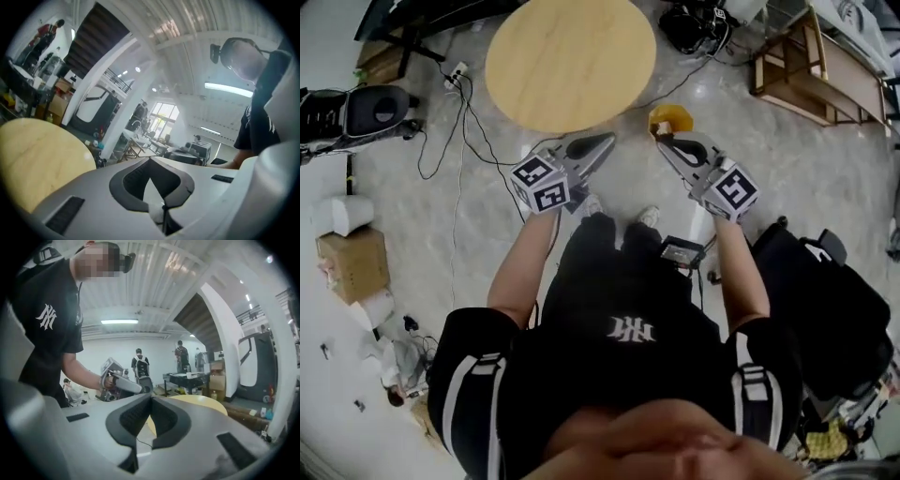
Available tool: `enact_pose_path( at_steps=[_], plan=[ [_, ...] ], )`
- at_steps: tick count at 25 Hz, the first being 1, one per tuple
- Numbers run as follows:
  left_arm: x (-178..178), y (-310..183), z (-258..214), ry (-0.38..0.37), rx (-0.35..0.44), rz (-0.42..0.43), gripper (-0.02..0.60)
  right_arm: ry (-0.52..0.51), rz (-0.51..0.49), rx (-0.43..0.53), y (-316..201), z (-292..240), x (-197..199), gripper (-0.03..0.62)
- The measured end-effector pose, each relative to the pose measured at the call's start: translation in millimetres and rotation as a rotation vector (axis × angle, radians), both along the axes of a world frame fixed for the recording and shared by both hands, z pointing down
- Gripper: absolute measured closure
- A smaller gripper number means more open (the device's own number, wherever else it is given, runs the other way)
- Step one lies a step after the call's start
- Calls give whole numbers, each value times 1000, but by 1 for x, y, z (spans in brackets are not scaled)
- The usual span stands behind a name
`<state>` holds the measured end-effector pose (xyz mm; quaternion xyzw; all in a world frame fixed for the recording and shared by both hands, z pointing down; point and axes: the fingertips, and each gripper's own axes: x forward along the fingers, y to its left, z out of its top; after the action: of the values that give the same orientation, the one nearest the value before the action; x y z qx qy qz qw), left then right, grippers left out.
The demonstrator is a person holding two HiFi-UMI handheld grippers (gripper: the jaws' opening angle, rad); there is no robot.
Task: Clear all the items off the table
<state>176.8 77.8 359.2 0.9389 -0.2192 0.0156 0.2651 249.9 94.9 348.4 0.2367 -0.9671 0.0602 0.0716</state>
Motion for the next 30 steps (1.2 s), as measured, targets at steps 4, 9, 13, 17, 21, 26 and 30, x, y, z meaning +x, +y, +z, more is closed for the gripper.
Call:
enact_pose_path(
  at_steps=[4,9,13,17,21,26,30],
  plan=[
    [-68,-9,-62,-27,118,-86,569,-109,-78,7,2,-58,-62,591],
    [-155,1,-102,-29,176,-108,569,-189,-127,36,3,-110,-145,591],
    [-214,16,-109,-26,223,-116,569,-156,-95,42,8,-115,-195,591],
    [-260,14,-102,-4,240,-89,569,-155,-34,61,2,-114,-227,589],
    [-290,16,-87,5,217,-51,569,-191,-25,41,8,-104,-252,591],
    [-302,8,-83,48,178,-27,569,-226,9,-39,1,-98,-254,591],
    [-297,-2,-72,52,151,-13,569,-214,7,-51,-8,-95,-243,591]
  ],
)
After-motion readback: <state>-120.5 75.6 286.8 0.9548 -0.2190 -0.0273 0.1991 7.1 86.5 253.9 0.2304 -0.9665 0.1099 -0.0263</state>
